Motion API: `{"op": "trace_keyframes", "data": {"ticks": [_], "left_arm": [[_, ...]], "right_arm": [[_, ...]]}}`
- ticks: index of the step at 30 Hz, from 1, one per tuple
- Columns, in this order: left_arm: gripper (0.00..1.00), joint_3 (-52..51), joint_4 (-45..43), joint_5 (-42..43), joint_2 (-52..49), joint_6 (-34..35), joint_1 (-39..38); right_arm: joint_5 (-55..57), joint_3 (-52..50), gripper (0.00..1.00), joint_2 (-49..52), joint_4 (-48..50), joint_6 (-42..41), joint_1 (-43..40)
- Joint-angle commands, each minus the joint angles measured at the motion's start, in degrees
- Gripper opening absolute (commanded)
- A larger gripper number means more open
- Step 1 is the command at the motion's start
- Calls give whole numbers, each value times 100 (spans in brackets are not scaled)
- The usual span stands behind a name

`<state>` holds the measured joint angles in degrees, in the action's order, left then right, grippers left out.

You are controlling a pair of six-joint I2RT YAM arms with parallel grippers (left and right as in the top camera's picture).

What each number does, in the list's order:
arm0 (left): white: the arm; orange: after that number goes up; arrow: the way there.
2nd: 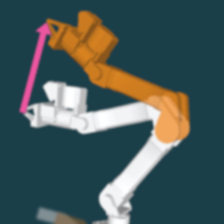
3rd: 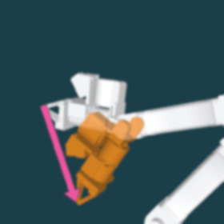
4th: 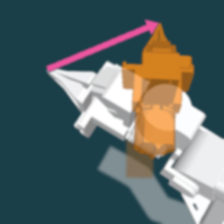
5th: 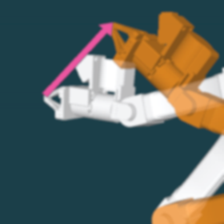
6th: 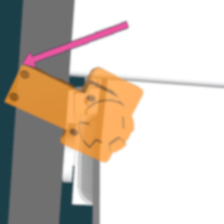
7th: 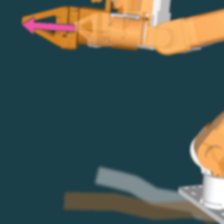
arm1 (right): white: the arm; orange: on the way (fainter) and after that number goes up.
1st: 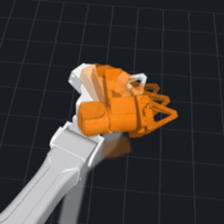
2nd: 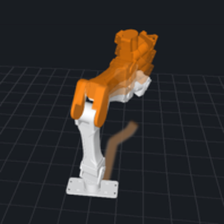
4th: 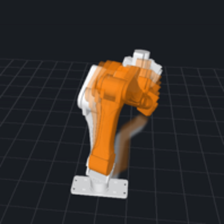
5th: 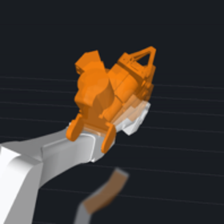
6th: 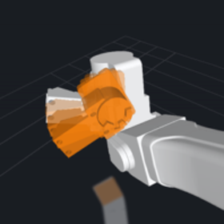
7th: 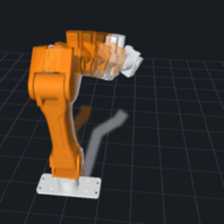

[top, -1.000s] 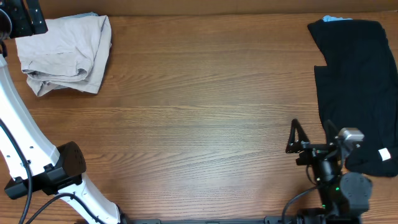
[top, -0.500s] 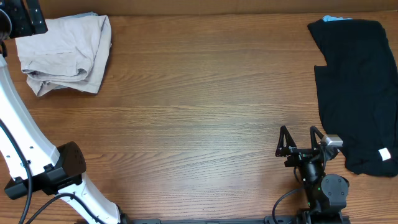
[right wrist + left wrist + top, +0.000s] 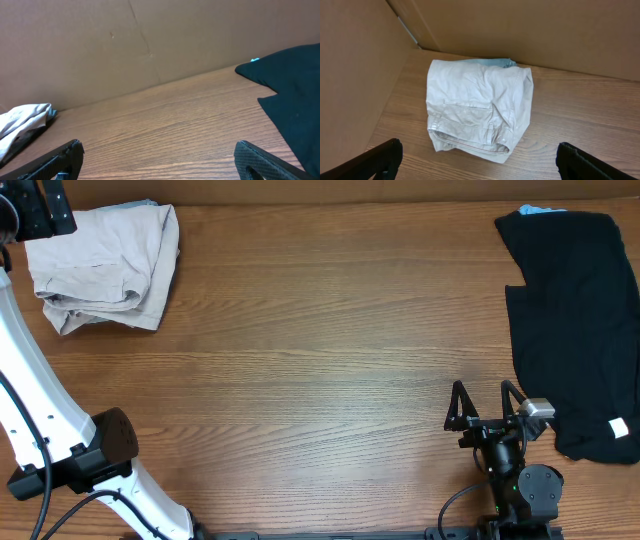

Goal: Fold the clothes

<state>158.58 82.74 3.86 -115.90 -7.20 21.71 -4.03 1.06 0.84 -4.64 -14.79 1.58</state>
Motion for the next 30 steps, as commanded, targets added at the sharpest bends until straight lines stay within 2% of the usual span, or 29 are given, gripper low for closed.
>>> {"op": "trace_keyframes", "data": {"ticks": [1, 14, 19, 23, 30], "left_arm": [[100, 15, -15, 22, 2, 101, 0], [100, 15, -13, 22, 4, 101, -33], [100, -127, -17, 17, 437, 101, -203], [100, -1342, -66, 20, 1471, 101, -501], [100, -4522, -450, -262, 3718, -37, -1182]], "right_arm": [[55, -61, 100, -68, 28, -24, 33], [55, -61, 100, -68, 28, -24, 33], [55, -61, 100, -68, 28, -24, 33], [55, -61, 100, -68, 28, -24, 33], [55, -61, 100, -68, 28, -24, 33]]}}
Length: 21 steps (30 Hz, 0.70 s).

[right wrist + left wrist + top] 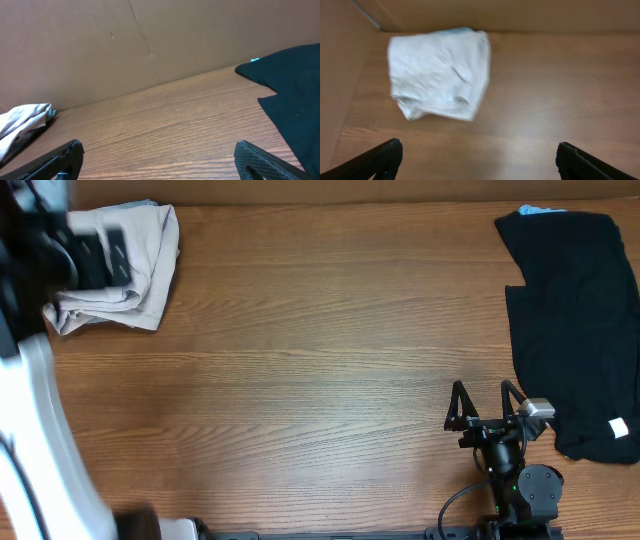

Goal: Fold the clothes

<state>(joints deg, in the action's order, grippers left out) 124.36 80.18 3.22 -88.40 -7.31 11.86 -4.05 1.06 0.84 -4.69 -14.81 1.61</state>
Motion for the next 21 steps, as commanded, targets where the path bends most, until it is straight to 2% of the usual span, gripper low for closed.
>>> {"op": "trace_keyframes", "data": {"ticks": [1, 4, 7, 12, 13, 18, 21], "left_arm": [[100, -1580, -455, -125, 1305, 68, -275], [100, -3263, -1709, 372, 2378, 142, -459], [100, -5082, -3320, 857, 3451, 459, -651], [100, -8115, -5853, 892, 5368, 938, -986], [100, -9084, -6533, 894, 6037, 1143, -1005], [100, -10800, -7370, 887, 7385, 1405, -1005], [100, -11300, -7552, 861, 7893, 1403, -1005]], "right_arm": [[57, -61, 100, -68, 33, -22, 31], [57, -61, 100, -68, 33, -22, 31], [57, -61, 100, -68, 33, -22, 31], [57, -61, 100, -68, 33, -22, 31], [57, -61, 100, -68, 33, -22, 31], [57, -61, 100, -68, 33, -22, 31], [57, -61, 100, -68, 33, -22, 31]]}}
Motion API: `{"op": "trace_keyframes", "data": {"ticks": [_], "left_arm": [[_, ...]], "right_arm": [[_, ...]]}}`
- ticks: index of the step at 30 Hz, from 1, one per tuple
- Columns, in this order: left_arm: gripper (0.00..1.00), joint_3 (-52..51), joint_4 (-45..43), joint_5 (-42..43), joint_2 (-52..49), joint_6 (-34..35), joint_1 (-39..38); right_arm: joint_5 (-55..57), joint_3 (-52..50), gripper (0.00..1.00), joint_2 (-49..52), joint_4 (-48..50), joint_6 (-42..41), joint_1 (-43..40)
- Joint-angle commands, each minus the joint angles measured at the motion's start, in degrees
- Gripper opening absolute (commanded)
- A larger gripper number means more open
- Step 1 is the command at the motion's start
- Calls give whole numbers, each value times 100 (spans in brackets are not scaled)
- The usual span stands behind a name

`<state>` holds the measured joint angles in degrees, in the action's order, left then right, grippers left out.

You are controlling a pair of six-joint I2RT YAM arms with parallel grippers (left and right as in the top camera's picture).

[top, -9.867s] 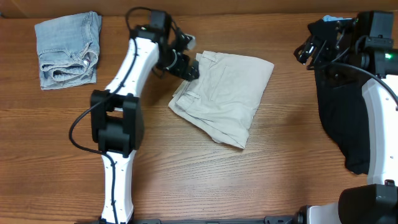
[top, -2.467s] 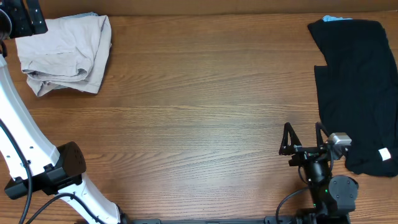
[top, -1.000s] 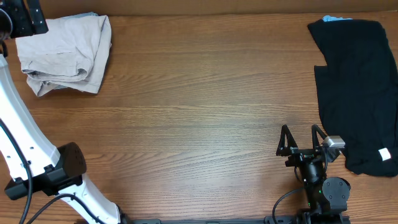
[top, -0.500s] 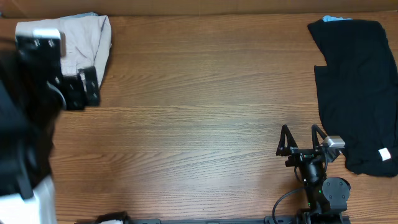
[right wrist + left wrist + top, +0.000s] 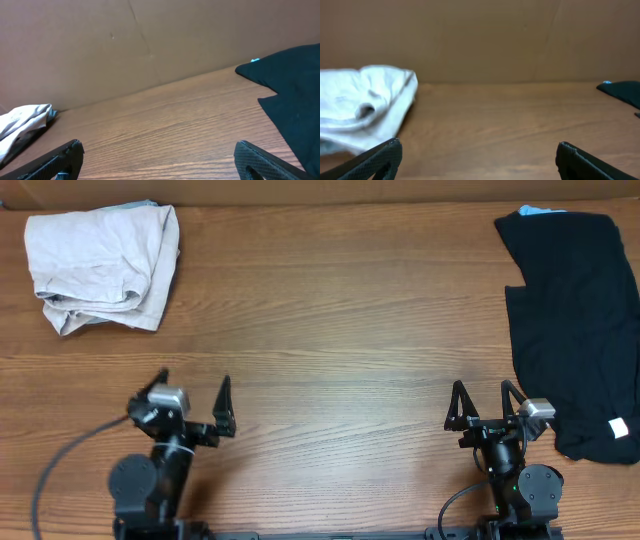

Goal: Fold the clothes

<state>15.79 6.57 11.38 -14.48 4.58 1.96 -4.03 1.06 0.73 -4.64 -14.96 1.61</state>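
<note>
A folded beige garment (image 5: 102, 266) lies at the table's far left corner; it also shows in the left wrist view (image 5: 362, 105) and small in the right wrist view (image 5: 22, 122). A black garment (image 5: 575, 320) is spread unfolded along the right edge (image 5: 292, 95). My left gripper (image 5: 192, 402) rests low near the front left, open and empty (image 5: 477, 155). My right gripper (image 5: 482, 402) sits near the front right, open and empty (image 5: 157, 155), its fingers just left of the black garment.
A brown cardboard wall (image 5: 150, 40) stands along the table's far side. The wooden table (image 5: 330, 330) stretches bare between the two garments. A small white tag (image 5: 618, 428) shows on the black garment's near corner.
My left arm has moved from beside the beige garment at the far left to a low spot near the front left edge. The right arm has not moved.
My left gripper was open right above the folded beige garment at the far left corner. Then it stood a little farther back from it. Now it rests at the front left, the beige garment still folded in its corner.
</note>
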Motion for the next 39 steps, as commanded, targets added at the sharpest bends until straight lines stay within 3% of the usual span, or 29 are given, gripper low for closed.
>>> {"op": "trace_keyframes", "data": {"ticks": [1, 11, 18, 39], "left_arm": [[100, -597, -262, 24, 654, 212, -15], [100, -1517, -863, -179, 1364, 232, -17], [100, -1550, -278, -289, 1429, 232, -26], [100, -1550, -286, -299, 1423, 229, -22]], "right_arm": [[55, -61, 100, -57, 28, -7, 31], [55, -61, 100, -57, 28, -7, 31], [55, -61, 100, -57, 28, -7, 31], [55, -61, 100, -57, 28, -7, 31]]}}
